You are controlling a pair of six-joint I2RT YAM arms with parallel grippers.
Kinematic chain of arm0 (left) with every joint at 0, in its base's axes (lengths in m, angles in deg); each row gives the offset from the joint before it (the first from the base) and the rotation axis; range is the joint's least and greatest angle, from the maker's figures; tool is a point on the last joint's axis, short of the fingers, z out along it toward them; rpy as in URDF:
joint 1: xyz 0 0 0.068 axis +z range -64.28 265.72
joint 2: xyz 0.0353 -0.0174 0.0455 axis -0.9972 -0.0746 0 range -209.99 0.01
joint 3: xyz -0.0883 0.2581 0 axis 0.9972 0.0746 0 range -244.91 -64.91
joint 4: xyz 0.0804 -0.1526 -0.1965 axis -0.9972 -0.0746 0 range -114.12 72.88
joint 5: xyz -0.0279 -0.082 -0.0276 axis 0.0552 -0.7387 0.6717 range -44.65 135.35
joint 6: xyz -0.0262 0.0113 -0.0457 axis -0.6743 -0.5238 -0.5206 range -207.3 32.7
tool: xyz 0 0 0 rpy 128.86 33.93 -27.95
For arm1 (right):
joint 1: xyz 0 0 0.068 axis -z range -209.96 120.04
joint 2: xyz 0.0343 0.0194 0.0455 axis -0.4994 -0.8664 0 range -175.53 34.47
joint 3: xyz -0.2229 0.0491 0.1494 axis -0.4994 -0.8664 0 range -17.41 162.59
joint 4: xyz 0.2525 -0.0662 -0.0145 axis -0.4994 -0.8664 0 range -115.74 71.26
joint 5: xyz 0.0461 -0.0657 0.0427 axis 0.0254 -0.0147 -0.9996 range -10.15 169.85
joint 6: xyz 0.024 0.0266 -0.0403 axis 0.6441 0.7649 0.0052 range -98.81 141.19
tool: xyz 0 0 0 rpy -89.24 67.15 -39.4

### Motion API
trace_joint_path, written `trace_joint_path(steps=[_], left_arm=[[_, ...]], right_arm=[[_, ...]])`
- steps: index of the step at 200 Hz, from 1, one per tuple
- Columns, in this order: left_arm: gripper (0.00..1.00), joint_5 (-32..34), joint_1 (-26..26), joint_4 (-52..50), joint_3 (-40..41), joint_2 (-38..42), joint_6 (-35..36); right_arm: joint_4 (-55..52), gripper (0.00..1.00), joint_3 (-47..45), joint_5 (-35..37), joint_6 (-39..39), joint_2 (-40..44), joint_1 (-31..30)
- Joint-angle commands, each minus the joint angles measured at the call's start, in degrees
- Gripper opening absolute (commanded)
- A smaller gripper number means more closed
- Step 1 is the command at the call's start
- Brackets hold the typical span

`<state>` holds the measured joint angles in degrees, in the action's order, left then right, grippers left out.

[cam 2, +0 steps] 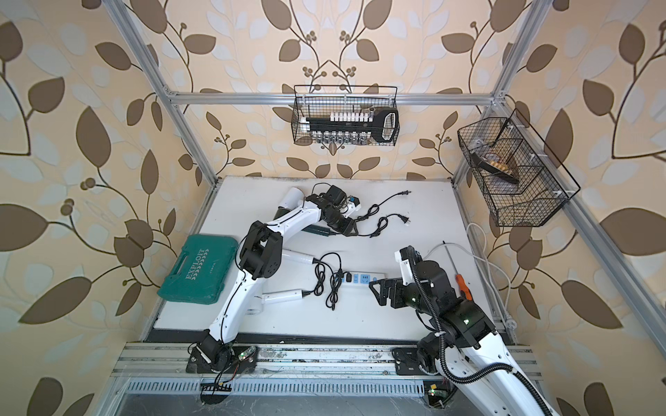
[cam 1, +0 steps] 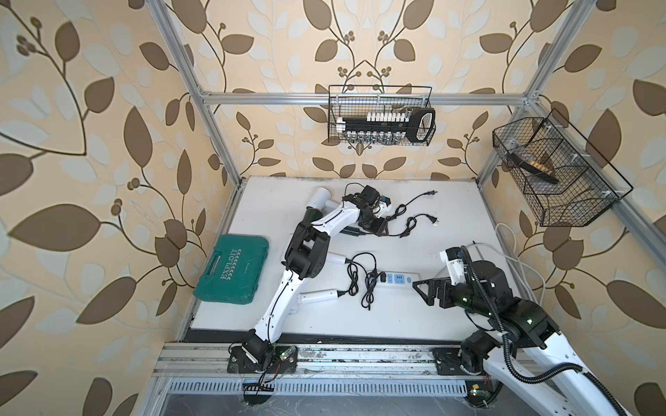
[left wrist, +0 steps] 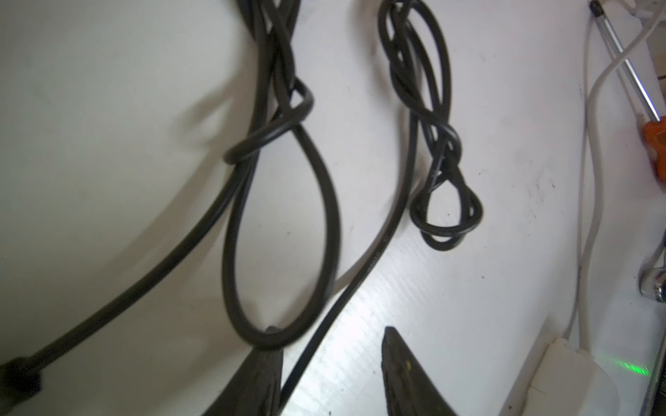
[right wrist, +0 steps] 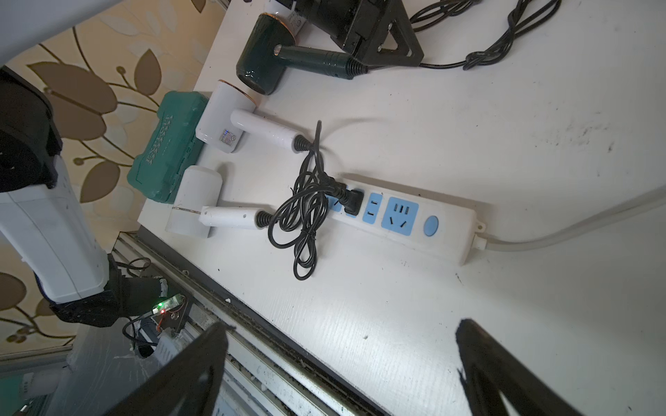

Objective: Charge the blow dryers
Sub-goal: Move the charging cable to the center of the board.

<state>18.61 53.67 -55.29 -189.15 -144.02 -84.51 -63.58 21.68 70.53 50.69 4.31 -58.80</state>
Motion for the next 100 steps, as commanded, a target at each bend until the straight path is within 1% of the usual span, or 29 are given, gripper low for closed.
trace_joint_path(steps=[1,13,17,32,46,81,100], left_arm=[[0.46,1.9,1.5,-0.2,4.7,4.1,-1.6],[0.44,1.9,2.8,-0.5,6.4,5.1,-2.2],[0.43,1.7,3.2,-0.3,9.0,5.6,-2.4],[0.42,1.7,4.7,1.6,13.6,7.8,-3.3],[0.42,3.3,5.5,3.9,17.5,10.0,-3.9],[0.41,8.1,6.9,2.0,18.2,11.8,-4.0],[0.39,8.5,8.8,2.0,20.2,13.3,-5.2]], right_arm=[[0.1,0.98,0.3,-0.8,-0.9,-0.1,0.2],[0.1,0.98,0.3,-0.8,-0.9,-0.5,0.2],[0.1,0.98,0.3,-0.8,-0.9,-0.5,0.2],[0.2,0.98,0.2,-0.8,-0.9,-0.6,0.3],[0.1,0.98,0.2,-0.8,-0.9,-0.6,0.2],[0.1,0.98,0.2,-1.0,-0.9,-0.3,0.3],[0.1,0.98,0.2,-1.2,-0.9,-0.2,0.3]])
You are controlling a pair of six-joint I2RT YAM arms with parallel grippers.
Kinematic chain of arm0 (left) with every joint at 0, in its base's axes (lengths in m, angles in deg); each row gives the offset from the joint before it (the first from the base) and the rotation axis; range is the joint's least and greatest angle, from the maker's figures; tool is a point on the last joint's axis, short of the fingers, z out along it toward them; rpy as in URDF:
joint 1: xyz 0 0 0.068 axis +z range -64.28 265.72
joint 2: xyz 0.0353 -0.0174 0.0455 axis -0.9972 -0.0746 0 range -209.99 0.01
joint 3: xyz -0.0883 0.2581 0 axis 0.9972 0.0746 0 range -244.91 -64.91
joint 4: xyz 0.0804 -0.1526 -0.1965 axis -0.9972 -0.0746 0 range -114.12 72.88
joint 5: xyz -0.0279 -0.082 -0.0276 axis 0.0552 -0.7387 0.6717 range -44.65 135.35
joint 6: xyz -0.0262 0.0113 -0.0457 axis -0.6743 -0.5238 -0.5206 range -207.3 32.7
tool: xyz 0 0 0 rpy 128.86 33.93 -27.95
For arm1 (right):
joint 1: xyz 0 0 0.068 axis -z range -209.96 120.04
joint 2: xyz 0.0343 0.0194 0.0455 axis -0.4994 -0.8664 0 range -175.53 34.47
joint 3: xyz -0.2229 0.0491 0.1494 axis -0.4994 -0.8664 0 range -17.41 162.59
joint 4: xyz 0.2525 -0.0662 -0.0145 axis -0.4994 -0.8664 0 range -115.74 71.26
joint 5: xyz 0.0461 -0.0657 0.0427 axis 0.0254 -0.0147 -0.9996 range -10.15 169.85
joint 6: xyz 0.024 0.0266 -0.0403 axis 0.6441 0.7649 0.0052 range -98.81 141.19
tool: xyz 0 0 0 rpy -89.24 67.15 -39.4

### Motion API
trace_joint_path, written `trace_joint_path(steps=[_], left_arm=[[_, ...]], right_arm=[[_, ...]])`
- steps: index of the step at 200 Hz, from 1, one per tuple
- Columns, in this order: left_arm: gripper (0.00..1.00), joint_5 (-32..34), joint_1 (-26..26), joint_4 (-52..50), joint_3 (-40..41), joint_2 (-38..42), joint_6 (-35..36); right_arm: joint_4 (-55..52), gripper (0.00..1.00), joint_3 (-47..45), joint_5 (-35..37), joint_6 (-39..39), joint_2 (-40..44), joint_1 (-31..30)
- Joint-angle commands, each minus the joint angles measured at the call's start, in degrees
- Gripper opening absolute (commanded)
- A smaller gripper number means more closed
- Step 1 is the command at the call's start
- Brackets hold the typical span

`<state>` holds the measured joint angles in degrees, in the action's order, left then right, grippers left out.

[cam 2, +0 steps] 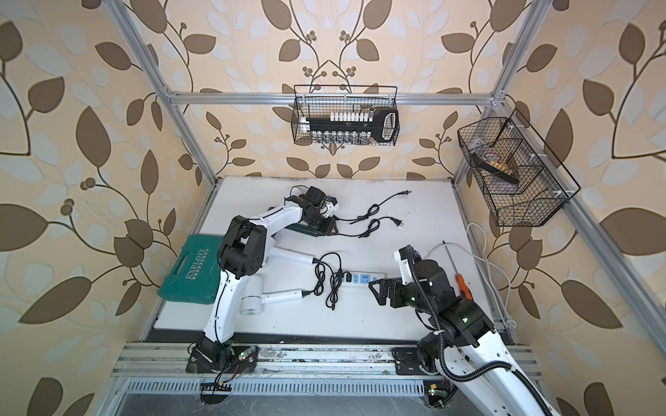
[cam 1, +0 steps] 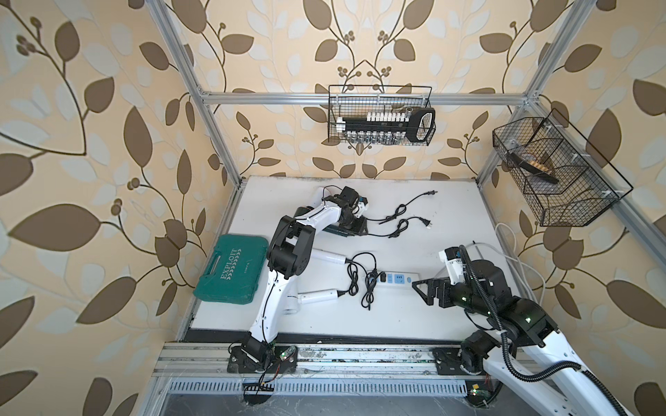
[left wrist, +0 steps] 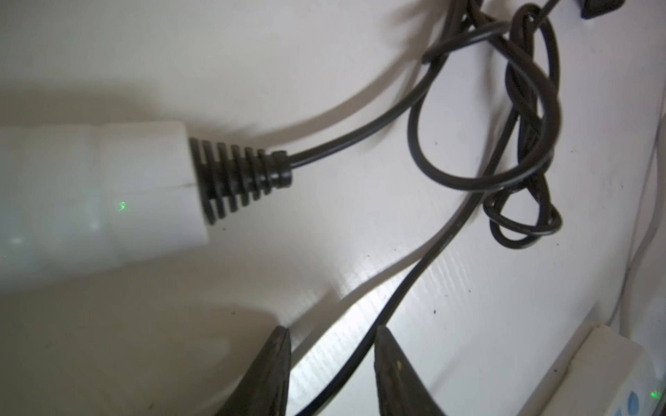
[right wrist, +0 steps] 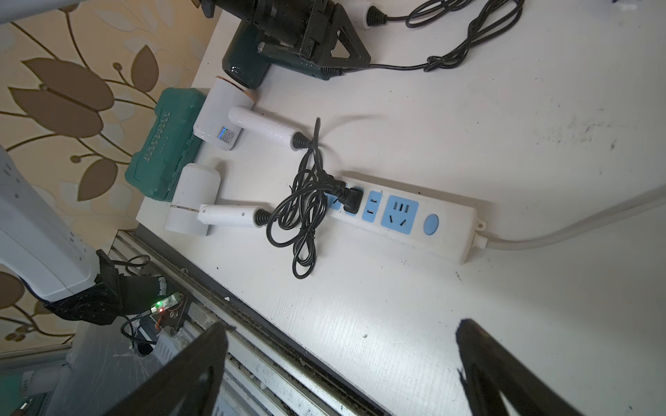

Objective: Charge the blow dryers
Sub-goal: Move the charging cable to the center of the board.

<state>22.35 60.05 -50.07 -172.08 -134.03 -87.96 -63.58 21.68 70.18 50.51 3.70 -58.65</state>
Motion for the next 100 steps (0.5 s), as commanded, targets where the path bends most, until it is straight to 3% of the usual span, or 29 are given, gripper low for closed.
trace_joint_path(steps=[1,51,100], left_arm=[[0.39,4.8,2.5,-3.1,3.2,3.4,-1.9],[0.39,5.5,7.6,-1.2,9.3,9.1,-5.1],[0.38,1.1,4.6,-1.5,8.5,13.9,-4.9]], right_arm=[[0.1,0.98,0.2,-0.9,-0.7,0.4,0.2],[0.0,0.98,0.2,-1.1,-0.8,0.7,0.2],[0.1,0.98,0.0,0.5,-0.5,0.8,0.2]])
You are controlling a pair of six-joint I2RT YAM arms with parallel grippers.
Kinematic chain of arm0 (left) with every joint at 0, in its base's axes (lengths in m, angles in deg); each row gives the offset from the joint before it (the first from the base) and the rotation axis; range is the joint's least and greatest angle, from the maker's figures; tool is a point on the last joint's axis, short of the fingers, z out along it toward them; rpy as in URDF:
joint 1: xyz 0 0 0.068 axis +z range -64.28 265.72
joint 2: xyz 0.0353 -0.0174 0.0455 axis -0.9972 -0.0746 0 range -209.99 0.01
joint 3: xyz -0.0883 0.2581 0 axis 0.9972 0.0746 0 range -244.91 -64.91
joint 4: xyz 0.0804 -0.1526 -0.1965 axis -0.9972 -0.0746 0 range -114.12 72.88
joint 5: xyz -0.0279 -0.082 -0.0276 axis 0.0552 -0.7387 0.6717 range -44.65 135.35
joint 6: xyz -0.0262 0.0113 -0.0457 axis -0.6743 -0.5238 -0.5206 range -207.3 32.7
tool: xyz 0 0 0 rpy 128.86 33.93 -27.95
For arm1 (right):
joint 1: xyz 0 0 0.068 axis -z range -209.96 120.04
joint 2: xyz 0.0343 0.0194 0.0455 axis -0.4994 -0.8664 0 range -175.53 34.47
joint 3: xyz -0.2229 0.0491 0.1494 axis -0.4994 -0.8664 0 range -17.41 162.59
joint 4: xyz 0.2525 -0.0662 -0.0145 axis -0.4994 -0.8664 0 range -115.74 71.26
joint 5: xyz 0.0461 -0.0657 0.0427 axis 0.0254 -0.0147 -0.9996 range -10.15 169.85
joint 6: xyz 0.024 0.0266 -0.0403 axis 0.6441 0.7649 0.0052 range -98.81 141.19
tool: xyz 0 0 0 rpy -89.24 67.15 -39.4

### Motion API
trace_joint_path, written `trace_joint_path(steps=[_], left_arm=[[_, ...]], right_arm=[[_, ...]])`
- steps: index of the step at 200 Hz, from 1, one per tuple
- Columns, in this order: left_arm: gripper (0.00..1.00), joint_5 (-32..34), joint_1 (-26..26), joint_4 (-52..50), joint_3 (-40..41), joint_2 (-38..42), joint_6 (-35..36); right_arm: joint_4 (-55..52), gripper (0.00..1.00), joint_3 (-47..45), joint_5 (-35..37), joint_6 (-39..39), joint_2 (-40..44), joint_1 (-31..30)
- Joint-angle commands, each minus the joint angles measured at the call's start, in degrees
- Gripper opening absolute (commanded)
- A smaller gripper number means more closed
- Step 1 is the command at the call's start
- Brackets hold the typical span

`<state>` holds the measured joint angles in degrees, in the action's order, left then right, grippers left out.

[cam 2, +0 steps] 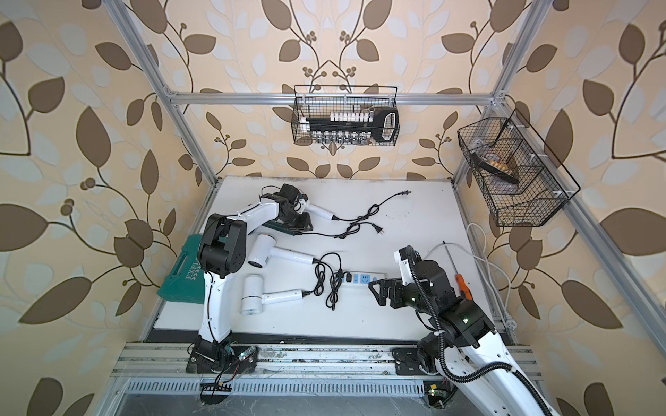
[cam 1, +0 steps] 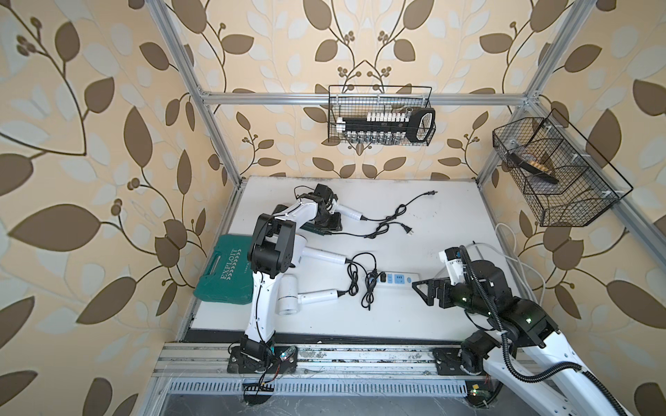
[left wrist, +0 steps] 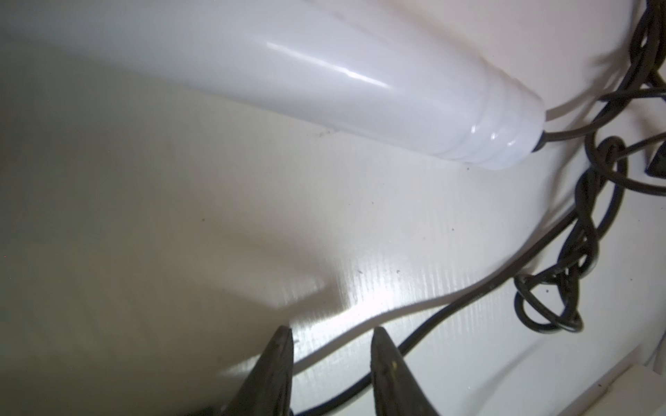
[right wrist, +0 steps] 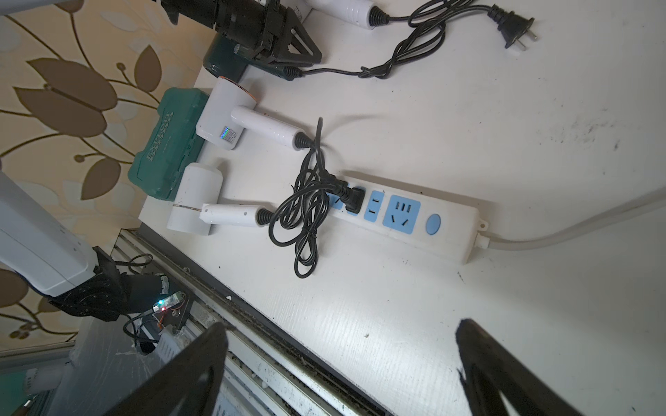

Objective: Charge the blow dryers
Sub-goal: Move the charging cable to the center of the board.

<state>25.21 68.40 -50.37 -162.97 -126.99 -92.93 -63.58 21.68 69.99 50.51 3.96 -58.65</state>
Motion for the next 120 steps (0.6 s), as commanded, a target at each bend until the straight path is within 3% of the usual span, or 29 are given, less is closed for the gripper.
trace_joint_path(steps=[1,29,59,84,120], left_arm=[[0.38,-1.7,-3.9,-1.2,-0.7,7.0,0.2],[0.42,-4.5,-8.2,-2.8,-5.8,6.7,3.8],[0.42,-5.6,-12.0,-8.1,-15.3,0.6,11.2],[0.43,-2.1,-12.3,-11.4,-21.5,-3.6,14.3],[0.48,-2.6,-12.4,-10.3,-21.9,-5.4,15.4]], right_arm=[[0.0,0.98,0.0,0.8,-0.5,0.5,0.2],[-1.5,0.98,1.0,2.0,0.3,0.3,0.1],[-2.0,0.98,1.4,2.4,0.5,0.4,0.2],[-1.5,0.98,0.9,2.8,0.6,-0.3,0.1],[-0.6,0.98,0.0,3.2,0.8,-0.6,0.1]])
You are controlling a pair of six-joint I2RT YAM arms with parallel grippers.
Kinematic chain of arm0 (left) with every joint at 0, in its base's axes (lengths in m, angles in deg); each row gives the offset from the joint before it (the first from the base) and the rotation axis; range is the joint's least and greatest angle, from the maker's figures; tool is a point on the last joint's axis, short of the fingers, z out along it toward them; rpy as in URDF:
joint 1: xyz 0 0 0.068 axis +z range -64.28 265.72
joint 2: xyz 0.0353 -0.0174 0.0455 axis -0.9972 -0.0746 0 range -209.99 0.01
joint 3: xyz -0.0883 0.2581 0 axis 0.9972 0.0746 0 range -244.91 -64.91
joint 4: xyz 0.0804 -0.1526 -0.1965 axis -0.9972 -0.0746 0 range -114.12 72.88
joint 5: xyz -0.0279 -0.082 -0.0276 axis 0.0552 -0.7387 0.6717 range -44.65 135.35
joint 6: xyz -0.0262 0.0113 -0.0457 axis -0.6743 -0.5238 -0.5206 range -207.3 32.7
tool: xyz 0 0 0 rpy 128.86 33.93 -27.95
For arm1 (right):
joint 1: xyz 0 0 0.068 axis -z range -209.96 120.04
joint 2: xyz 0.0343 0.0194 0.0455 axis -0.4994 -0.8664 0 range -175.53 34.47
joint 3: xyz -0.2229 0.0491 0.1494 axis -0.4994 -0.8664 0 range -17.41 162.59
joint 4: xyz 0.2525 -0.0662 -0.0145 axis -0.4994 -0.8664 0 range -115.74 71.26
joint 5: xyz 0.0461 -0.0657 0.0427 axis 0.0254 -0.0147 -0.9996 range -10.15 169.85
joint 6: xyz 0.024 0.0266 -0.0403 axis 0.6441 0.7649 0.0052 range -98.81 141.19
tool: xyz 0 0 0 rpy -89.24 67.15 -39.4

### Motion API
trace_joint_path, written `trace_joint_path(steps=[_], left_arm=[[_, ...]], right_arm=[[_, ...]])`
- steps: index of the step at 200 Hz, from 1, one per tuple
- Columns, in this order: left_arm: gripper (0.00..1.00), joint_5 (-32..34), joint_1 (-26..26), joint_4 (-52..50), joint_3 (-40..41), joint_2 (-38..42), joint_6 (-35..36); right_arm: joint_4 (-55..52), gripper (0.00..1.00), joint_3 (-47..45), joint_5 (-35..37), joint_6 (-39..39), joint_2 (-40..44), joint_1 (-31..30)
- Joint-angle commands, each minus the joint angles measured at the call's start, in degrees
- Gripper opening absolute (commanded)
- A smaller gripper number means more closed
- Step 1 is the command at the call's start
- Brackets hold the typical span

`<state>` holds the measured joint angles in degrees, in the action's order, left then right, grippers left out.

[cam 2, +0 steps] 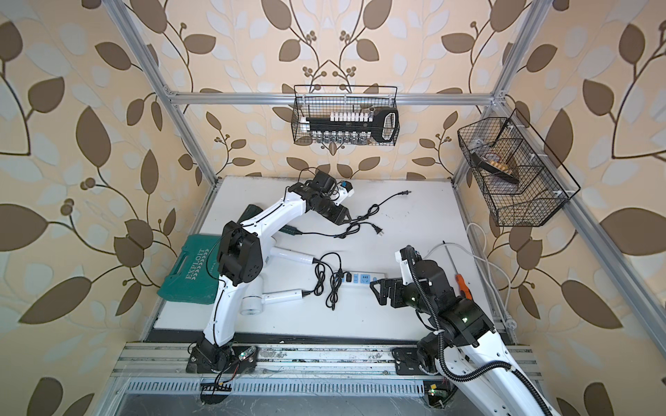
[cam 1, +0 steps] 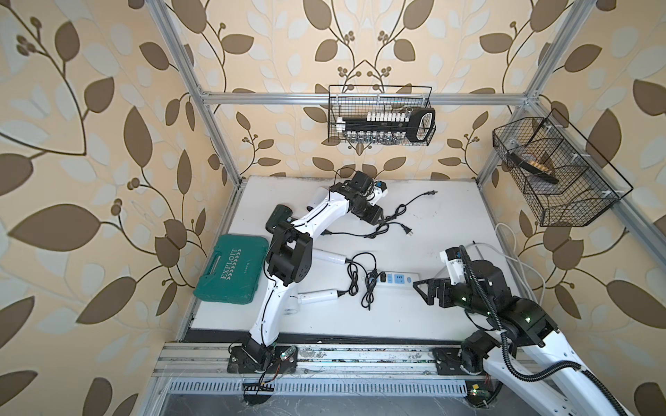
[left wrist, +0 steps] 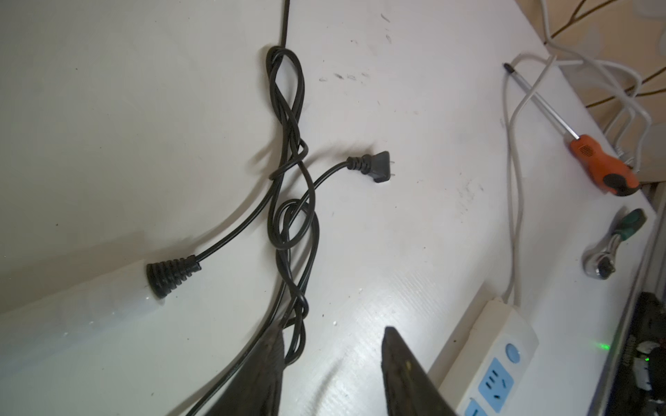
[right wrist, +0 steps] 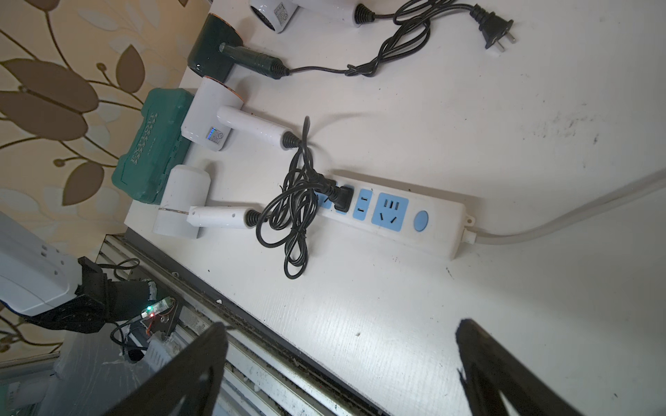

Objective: Charge the blow dryers
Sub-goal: Move the charging cable to the center of the board, then pick up the plug from the center of the board.

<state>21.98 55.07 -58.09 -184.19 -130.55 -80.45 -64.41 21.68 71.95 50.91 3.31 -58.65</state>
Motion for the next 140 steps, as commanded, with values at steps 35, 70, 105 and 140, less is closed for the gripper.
trace_joint_path(steps=[35,70,105,140], left_arm=[[0.51,2.2,0.5,-1.6,-0.9,-3.8,3.5],[0.51,3.3,0.0,-1.3,-1.3,-6.2,3.7],[0.51,1.8,-0.3,-0.4,-2.0,-8.0,3.0],[0.51,1.1,-0.9,-0.8,-5.1,-10.5,3.5]], right_arm=[[-0.1,0.98,0.3,0.9,0.4,0.3,0.2],[-0.2,0.98,0.4,1.7,0.4,0.1,0.1],[-0.1,0.98,0.2,1.4,0.5,0.1,0.1],[0.3,0.98,0.2,1.2,0.6,-0.8,0.2]])
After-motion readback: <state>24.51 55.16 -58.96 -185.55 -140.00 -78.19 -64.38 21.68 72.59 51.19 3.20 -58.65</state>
